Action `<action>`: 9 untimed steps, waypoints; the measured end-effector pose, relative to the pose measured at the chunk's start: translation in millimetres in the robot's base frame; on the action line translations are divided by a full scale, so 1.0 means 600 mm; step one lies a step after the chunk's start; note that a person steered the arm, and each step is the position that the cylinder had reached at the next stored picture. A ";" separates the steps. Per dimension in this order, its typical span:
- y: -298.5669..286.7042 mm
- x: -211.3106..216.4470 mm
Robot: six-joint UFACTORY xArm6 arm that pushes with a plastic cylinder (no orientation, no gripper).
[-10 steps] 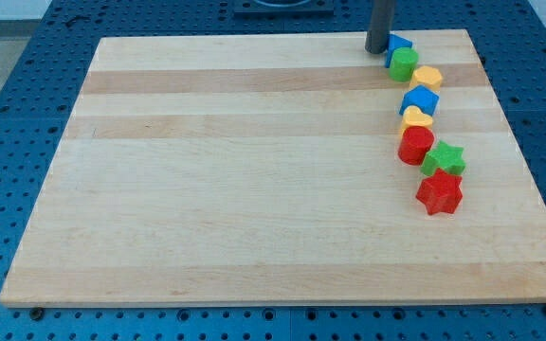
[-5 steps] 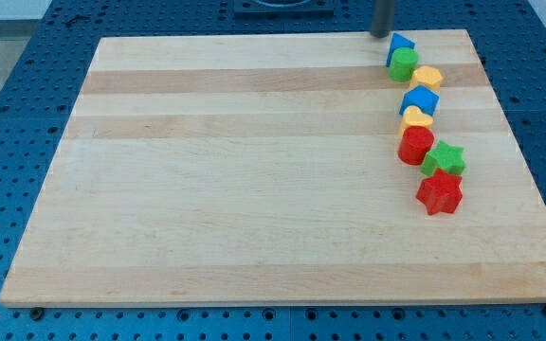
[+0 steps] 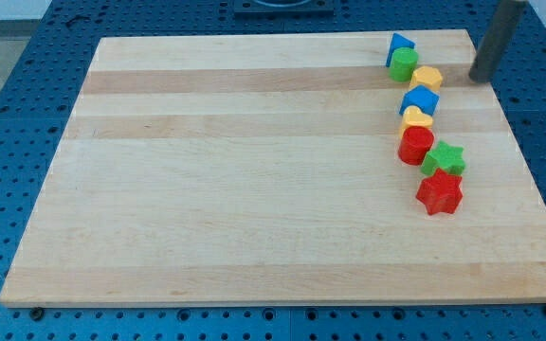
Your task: Move yellow hexagon slightly left
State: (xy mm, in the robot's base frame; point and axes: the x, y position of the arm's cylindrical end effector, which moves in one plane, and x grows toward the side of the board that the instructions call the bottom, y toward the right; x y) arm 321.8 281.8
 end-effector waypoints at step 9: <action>-0.086 0.023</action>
State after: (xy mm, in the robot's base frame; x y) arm 335.5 230.4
